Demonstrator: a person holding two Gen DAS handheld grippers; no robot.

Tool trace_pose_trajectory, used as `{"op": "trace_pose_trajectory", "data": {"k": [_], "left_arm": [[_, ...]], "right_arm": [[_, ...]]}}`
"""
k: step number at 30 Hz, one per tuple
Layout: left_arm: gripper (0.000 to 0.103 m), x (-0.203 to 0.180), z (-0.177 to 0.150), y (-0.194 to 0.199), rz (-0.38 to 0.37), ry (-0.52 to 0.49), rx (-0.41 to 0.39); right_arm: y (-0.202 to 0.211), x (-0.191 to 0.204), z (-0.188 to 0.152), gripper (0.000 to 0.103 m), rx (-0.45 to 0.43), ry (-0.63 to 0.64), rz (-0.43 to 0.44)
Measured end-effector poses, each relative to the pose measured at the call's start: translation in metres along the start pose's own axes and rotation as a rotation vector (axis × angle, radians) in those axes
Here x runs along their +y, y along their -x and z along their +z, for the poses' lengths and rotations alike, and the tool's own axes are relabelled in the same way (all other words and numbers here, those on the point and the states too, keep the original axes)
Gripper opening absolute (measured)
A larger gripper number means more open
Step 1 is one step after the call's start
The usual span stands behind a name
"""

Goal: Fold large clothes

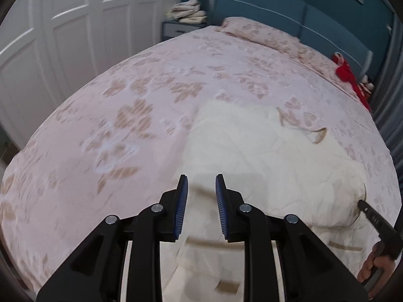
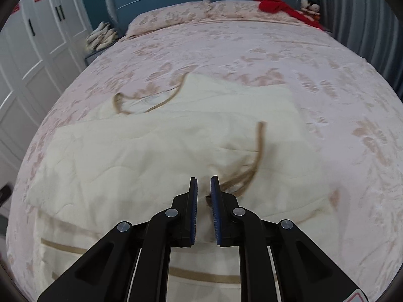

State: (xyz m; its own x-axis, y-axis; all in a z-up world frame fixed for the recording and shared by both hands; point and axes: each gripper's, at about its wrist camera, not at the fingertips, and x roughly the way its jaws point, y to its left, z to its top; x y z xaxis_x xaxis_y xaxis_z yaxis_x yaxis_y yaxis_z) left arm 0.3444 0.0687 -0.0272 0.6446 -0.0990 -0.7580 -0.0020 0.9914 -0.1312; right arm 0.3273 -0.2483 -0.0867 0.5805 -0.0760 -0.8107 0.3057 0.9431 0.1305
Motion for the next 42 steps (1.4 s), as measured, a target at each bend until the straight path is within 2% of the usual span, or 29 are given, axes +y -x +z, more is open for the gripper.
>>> {"op": "trace_pose_trajectory", "data": {"k": [2,4,7,9,12,14,17,21,26,33,39,42], "left_arm": [[0.022,-0.014,0.01,-0.02,-0.009,-0.046,0.017],[0.022,-0.027,0.014,-0.049,-0.002,-0.085,0.065],[0.022,-0.034,0.002,-0.085,0.008,-0.109,0.136],[0.022,-0.031,-0.009,-0.098,0.01,-0.099,0.158],[0.022,-0.03,-0.022,-0.106,0.012,-0.097,0.139],[0.022,-0.035,-0.028,-0.109,0.027,-0.121,0.124],[0.022,-0.042,-0.036,-0.113,0.058,-0.161,0.098],[0.022,-0.046,-0.042,-0.116,0.079,-0.185,0.065],[0.022,-0.048,-0.049,-0.118,0.092,-0.198,0.021],[0.022,-0.053,-0.054,-0.12,0.122,-0.224,-0.014],[0.022,-0.054,-0.056,-0.122,0.127,-0.229,-0.022],[0.022,-0.052,-0.055,-0.122,0.115,-0.22,-0.019]], "right_arm": [[-0.011,0.006,-0.001,0.008,0.023,0.044,-0.027],[-0.023,-0.002,-0.004,0.005,0.037,0.049,-0.089],[-0.037,-0.02,-0.008,0.001,0.045,0.034,-0.179],[-0.041,-0.029,-0.011,0.0,0.036,0.027,-0.194],[-0.048,-0.027,-0.017,0.0,0.027,0.059,-0.215],[-0.052,-0.016,-0.022,0.001,0.006,0.117,-0.271],[-0.056,-0.005,-0.028,0.009,-0.021,0.178,-0.323],[-0.06,0.004,-0.031,0.009,-0.043,0.224,-0.379],[-0.058,0.0,-0.033,0.009,-0.061,0.207,-0.362],[-0.057,-0.01,-0.032,0.009,-0.072,0.156,-0.298],[-0.055,-0.023,-0.028,0.009,-0.051,0.084,-0.201],[-0.052,-0.035,-0.024,0.008,-0.018,0.023,-0.123]]}}
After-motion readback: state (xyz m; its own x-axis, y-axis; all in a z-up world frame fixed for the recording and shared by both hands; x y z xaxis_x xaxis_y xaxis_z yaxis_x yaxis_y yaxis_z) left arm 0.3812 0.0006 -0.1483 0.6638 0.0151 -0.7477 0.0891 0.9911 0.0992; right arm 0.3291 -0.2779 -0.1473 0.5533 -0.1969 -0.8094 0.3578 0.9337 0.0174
